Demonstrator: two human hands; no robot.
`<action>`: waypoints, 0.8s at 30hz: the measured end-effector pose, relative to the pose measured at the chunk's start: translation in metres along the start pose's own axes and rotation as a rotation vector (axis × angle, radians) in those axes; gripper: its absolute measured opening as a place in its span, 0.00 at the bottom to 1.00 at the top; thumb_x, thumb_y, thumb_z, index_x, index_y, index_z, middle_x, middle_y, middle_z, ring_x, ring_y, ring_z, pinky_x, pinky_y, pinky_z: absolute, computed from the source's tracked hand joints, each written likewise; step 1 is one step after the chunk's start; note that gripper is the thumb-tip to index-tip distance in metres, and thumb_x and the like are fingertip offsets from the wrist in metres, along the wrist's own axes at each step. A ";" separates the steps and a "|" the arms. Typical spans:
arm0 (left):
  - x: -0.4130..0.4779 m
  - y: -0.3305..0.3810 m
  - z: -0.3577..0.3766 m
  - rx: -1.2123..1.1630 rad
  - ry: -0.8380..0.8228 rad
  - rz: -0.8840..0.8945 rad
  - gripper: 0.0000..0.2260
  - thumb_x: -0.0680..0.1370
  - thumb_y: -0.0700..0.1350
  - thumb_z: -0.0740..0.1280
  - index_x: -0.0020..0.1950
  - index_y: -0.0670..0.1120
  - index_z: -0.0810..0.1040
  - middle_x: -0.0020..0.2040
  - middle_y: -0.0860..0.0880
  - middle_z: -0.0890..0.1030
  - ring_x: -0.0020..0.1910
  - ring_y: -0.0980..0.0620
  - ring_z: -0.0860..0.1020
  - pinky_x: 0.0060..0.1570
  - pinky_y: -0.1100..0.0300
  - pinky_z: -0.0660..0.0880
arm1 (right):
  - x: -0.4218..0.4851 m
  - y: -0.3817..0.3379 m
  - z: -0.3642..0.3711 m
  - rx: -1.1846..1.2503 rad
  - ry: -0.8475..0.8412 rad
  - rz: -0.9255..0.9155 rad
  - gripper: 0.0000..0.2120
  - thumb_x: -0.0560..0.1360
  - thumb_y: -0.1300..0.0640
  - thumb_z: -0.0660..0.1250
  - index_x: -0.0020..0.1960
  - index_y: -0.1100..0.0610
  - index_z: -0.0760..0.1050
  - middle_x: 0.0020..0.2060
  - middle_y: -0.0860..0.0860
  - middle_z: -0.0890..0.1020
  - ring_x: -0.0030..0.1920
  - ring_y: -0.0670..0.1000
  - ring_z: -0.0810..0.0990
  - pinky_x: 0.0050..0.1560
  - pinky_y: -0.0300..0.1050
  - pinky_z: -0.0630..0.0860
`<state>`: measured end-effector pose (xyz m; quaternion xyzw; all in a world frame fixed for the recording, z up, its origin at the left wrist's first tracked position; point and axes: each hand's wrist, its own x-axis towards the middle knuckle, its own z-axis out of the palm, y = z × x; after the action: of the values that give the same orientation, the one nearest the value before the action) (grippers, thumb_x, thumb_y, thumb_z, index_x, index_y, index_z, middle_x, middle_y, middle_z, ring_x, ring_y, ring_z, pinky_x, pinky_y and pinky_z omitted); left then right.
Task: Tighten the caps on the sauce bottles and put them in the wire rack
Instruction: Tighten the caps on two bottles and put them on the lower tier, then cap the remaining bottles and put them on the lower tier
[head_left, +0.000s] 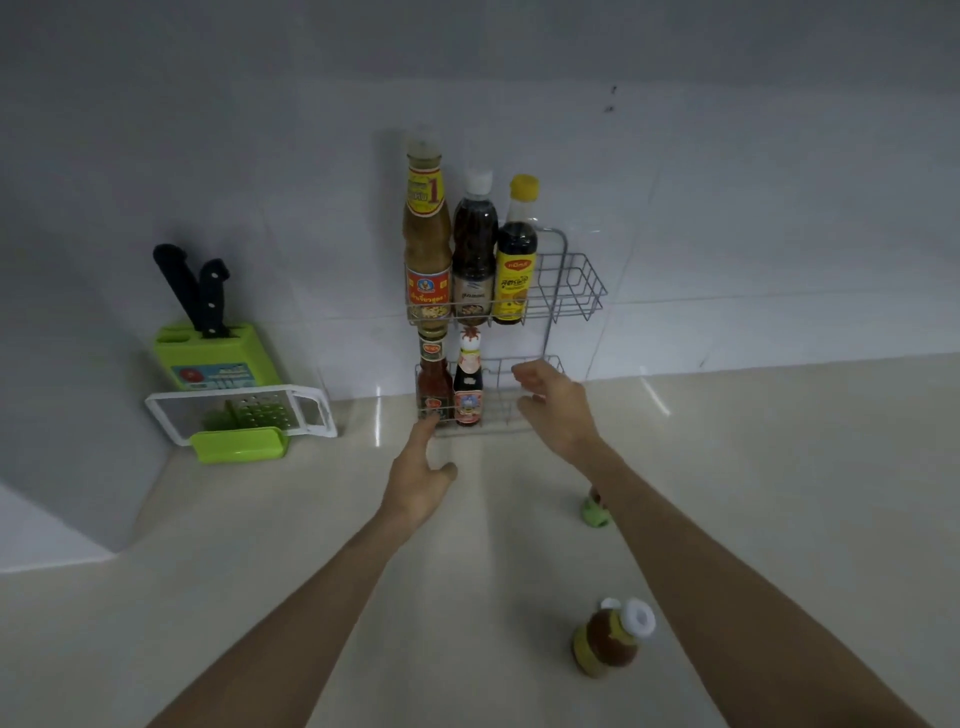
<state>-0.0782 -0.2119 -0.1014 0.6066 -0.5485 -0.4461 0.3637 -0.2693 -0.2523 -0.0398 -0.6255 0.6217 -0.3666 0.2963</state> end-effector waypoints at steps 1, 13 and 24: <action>-0.013 0.000 0.007 -0.021 -0.013 0.006 0.31 0.73 0.34 0.66 0.74 0.53 0.64 0.69 0.57 0.69 0.66 0.58 0.67 0.64 0.63 0.66 | -0.014 -0.001 -0.013 0.007 0.022 -0.019 0.18 0.72 0.71 0.64 0.60 0.59 0.76 0.56 0.54 0.82 0.58 0.50 0.79 0.57 0.31 0.72; -0.148 -0.004 0.109 0.118 -0.554 0.140 0.31 0.69 0.40 0.71 0.71 0.55 0.67 0.68 0.59 0.71 0.68 0.64 0.67 0.57 0.83 0.60 | -0.177 0.121 -0.077 -0.428 -0.313 0.081 0.22 0.71 0.72 0.60 0.60 0.57 0.79 0.58 0.56 0.81 0.56 0.54 0.80 0.58 0.41 0.74; -0.163 -0.015 0.155 0.133 -0.285 0.144 0.23 0.66 0.43 0.77 0.55 0.60 0.75 0.51 0.60 0.81 0.51 0.64 0.78 0.51 0.69 0.72 | -0.185 0.186 -0.044 -0.785 -0.593 -0.256 0.13 0.78 0.57 0.59 0.57 0.53 0.78 0.59 0.52 0.80 0.56 0.55 0.76 0.58 0.44 0.66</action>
<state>-0.2187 -0.0410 -0.1439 0.5191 -0.6648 -0.4631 0.2721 -0.4026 -0.0742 -0.1859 -0.8382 0.5199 0.0546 0.1556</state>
